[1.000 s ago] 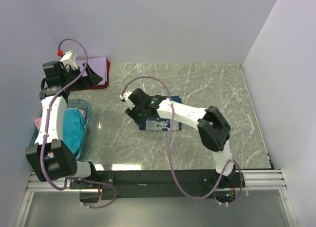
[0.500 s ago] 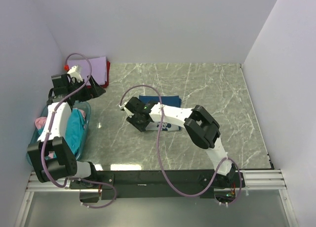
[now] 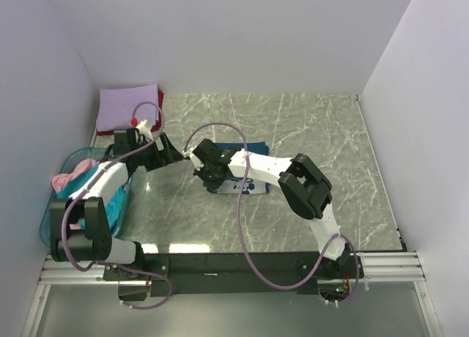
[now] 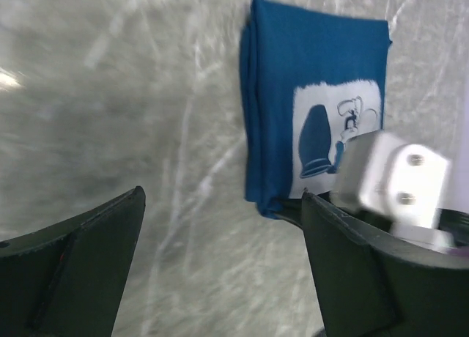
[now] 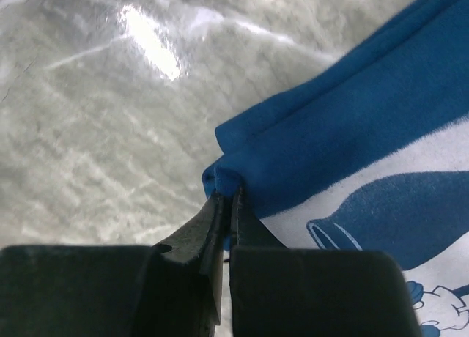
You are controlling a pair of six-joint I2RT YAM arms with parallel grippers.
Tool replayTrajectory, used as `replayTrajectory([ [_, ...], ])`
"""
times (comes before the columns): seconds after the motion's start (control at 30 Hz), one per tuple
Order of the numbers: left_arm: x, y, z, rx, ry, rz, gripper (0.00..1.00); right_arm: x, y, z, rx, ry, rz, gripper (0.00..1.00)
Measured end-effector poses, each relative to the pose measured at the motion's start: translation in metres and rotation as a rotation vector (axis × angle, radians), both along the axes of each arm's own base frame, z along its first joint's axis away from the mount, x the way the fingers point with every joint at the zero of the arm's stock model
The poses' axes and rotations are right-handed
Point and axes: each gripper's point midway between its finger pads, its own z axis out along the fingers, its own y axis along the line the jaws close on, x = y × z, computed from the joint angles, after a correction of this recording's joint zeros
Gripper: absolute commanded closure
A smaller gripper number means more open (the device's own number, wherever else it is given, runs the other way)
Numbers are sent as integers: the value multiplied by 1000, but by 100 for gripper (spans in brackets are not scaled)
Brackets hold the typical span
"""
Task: Fold and stack the t-shirts
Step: Neatly place the folded tshirt to the corner
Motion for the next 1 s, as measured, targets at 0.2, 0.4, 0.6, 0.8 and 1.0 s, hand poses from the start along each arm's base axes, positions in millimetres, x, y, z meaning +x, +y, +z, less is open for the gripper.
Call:
replayTrajectory([
  [0.2, -6, -36, -35, -95, 132, -20, 6, -2, -9, 15, 65, 53, -7, 100],
  [0.4, -6, -67, -53, -177, 221, -33, 3, 3, -9, 40, 131, 48, -18, 100],
  [0.6, -4, -91, -69, -285, 318, -29, 2, 5, -10, 44, 149, 58, -25, 100],
  [0.8, 7, -115, -70, -353, 341, -26, 12, 6, -8, 45, 170, 77, -61, 100],
  [1.0, 14, -122, -75, -395, 391, 29, 33, 12, -3, 51, 200, 68, -110, 100],
])
